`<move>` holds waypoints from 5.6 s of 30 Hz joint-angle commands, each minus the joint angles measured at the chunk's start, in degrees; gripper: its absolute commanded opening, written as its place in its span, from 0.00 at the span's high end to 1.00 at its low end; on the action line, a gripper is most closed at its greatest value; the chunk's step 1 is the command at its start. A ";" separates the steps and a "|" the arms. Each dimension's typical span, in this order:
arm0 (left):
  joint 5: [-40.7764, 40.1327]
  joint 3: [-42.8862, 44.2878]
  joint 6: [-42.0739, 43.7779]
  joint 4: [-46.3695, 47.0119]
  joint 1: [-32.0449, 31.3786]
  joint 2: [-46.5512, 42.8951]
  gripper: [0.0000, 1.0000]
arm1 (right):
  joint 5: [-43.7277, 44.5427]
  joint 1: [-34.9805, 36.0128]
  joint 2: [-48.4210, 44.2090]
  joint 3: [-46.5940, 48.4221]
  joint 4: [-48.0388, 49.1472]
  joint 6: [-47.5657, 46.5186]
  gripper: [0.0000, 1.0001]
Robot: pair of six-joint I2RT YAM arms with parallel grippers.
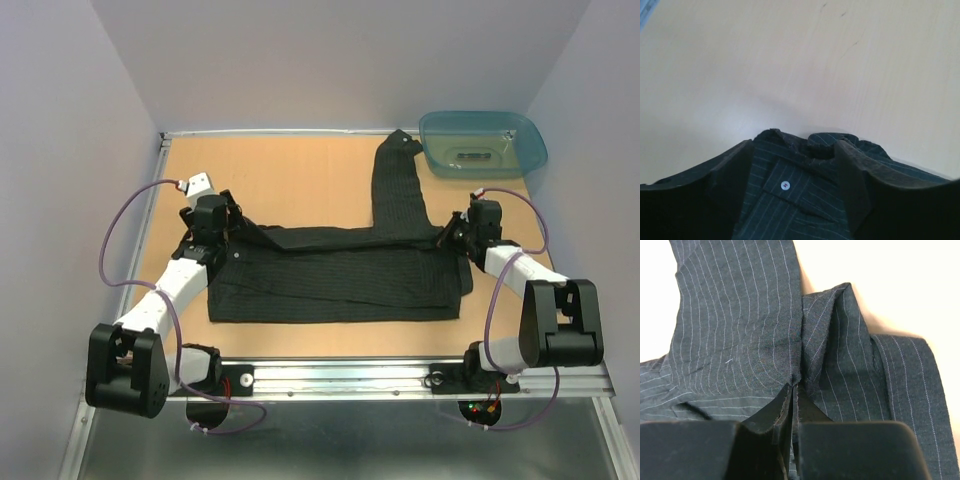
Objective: Fold and stack the long sleeve shirts
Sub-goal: Fold the shirt
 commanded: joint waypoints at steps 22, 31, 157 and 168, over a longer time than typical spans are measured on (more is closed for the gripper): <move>10.23 -3.42 -34.61 -16.59 0.17 -4.86 0.03 | -1.76 -0.28 -4.27 -3.87 6.31 0.59 0.86; 8.82 -5.80 -33.83 -15.09 0.17 -2.23 0.10 | -2.82 -0.28 -4.18 -3.70 6.92 0.77 0.86; 10.22 19.50 10.64 -15.78 6.33 13.58 0.21 | 8.60 36.36 14.71 22.92 4.55 -16.28 0.43; 13.21 32.43 23.92 -24.24 2.80 31.52 0.36 | 3.95 43.39 29.82 37.34 4.46 -25.32 0.41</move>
